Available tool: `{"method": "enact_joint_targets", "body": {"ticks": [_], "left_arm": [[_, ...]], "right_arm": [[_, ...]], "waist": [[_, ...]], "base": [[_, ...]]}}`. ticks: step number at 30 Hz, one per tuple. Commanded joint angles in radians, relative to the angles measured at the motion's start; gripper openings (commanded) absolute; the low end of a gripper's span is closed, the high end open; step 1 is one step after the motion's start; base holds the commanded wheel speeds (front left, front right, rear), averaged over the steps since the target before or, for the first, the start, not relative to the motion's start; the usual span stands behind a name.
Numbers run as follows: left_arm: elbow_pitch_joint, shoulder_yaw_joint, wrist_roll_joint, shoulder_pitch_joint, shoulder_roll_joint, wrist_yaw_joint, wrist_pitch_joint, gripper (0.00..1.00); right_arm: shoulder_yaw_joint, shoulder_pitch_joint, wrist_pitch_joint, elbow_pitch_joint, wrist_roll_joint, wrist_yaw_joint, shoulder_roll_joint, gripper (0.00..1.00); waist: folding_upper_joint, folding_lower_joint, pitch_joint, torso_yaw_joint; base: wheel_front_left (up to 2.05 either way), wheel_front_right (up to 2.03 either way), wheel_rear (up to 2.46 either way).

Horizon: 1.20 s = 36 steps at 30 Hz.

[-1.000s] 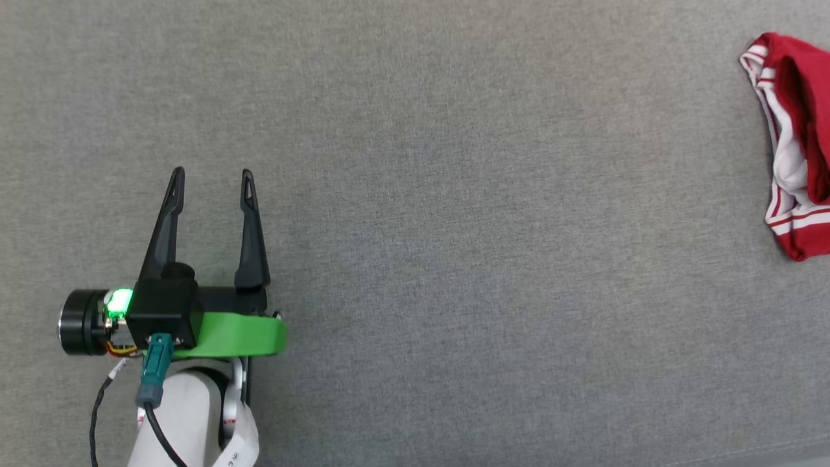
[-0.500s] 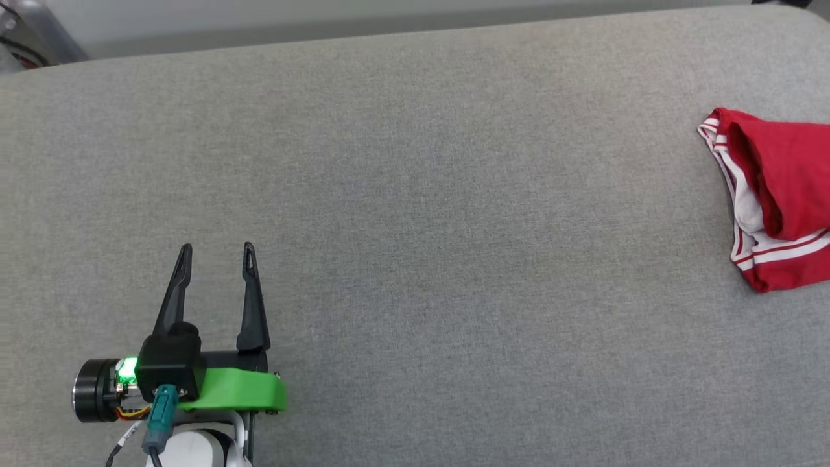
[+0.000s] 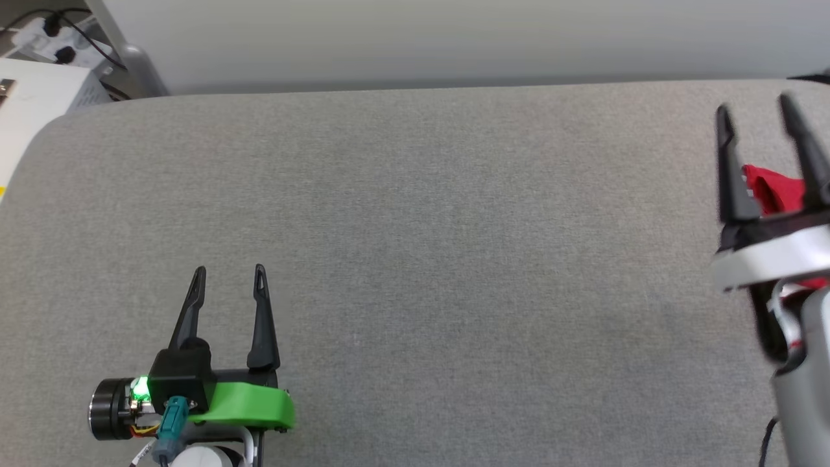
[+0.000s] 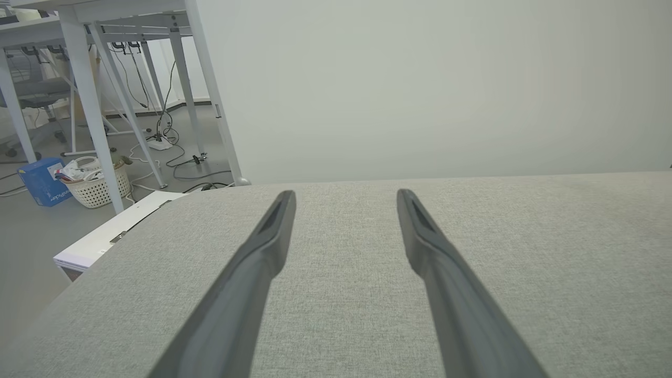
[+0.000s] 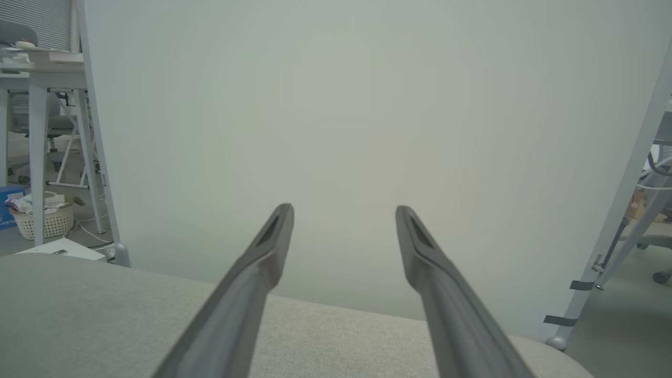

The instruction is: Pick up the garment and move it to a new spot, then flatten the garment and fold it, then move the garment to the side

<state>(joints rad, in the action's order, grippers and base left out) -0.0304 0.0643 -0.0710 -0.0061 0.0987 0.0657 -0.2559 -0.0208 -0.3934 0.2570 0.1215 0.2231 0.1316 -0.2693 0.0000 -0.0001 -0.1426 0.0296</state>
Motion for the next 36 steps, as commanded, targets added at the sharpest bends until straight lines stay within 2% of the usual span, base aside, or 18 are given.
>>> {"method": "enact_joint_targets", "body": {"ticks": [1,11,21,33,34,36], "left_arm": [[0.006,0.000,-0.007,0.015,-0.004,-0.005,-0.006,1.00],[0.034,-0.003,-0.023,0.022,-0.013,-0.016,-0.006,1.00],[0.054,-0.006,-0.039,0.052,-0.020,-0.034,-0.006,1.00],[0.070,-0.011,-0.038,0.068,-0.020,-0.045,-0.006,1.00],[0.068,-0.008,-0.033,0.050,-0.014,-0.044,0.000,0.00],[0.069,-0.007,-0.033,0.050,-0.014,-0.044,0.002,0.00]], "right_arm": [[-0.009,0.037,0.004,-0.008,0.002,-0.001,0.014,1.00],[0.012,0.258,0.005,-0.016,-0.011,-0.001,0.122,1.00],[0.015,0.412,0.004,-0.062,-0.030,-0.001,0.158,1.00],[0.024,0.465,-0.013,-0.088,-0.040,-0.001,0.183,1.00],[0.024,0.455,-0.012,-0.082,-0.029,0.000,0.181,0.00],[0.023,0.454,-0.012,-0.081,-0.028,0.000,0.182,0.00]], "waist": [[0.0000,0.0001,0.024,-0.025],[0.0000,0.0001,0.064,-0.054],[0.0000,0.0001,0.098,-0.057],[0.0000,0.0001,0.119,-0.062],[0.0000,0.0001,0.119,-0.061],[0.0000,0.0001,0.120,-0.061]], "base": [[0.00,0.00,0.00],[0.00,0.00,0.00],[0.00,0.00,0.00],[0.00,0.00,0.00],[0.00,0.00,0.00],[0.00,0.00,0.00]]}}
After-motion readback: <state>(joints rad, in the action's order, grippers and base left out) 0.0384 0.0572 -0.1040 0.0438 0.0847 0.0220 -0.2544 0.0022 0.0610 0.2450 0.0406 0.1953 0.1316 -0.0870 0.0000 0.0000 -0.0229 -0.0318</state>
